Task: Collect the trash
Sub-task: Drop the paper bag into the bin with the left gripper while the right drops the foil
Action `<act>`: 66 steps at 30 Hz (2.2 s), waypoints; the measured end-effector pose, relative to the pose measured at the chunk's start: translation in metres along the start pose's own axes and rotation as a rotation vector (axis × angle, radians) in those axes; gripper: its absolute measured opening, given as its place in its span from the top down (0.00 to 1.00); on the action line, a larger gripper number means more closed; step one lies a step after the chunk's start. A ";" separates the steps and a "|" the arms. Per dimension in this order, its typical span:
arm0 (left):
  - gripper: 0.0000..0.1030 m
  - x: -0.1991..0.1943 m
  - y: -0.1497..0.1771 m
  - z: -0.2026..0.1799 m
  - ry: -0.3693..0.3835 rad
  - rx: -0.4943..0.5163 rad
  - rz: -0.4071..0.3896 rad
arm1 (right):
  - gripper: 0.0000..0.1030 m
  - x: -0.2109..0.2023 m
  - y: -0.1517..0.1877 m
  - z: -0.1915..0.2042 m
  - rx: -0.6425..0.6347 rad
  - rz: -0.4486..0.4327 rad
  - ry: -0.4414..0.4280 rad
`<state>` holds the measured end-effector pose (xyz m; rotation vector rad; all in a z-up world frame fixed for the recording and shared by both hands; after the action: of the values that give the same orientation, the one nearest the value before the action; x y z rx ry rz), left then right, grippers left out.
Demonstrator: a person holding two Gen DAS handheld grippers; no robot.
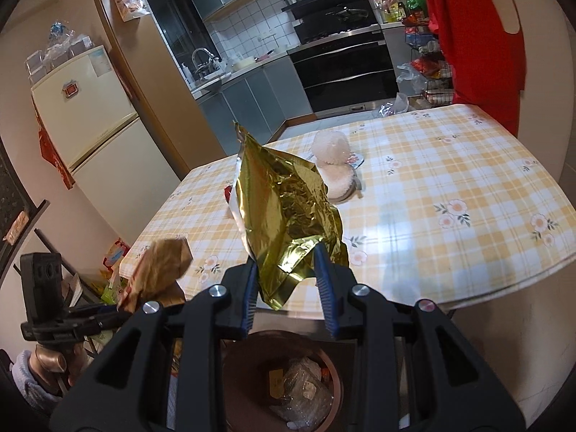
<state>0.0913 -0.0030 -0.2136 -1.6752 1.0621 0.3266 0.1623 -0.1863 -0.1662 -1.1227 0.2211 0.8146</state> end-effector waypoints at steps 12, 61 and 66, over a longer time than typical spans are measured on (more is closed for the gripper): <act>0.61 0.029 0.038 -0.012 -0.012 0.046 0.102 | 0.69 -0.011 0.015 0.002 -0.007 0.006 0.014; 0.06 -0.044 0.016 0.064 -0.393 -0.107 -0.216 | 0.64 0.065 0.105 0.048 -0.083 0.347 -0.098; 0.06 -0.042 0.019 0.067 -0.397 -0.114 -0.208 | 0.36 0.070 0.109 0.050 -0.089 0.367 -0.084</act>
<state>0.0724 0.0756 -0.2235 -1.7134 0.5799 0.5642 0.1254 -0.0904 -0.2597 -1.1447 0.3285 1.2054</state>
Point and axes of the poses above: each gripper's, at about its wrist camera, not at the fingertips, and x roughly the way its jaws point, z to its left, y to its underside, the point moved 4 cm from there along x, roughly the way its jaws point, and after that the axes turned 4 degrees about x, right-handed, at the moved point
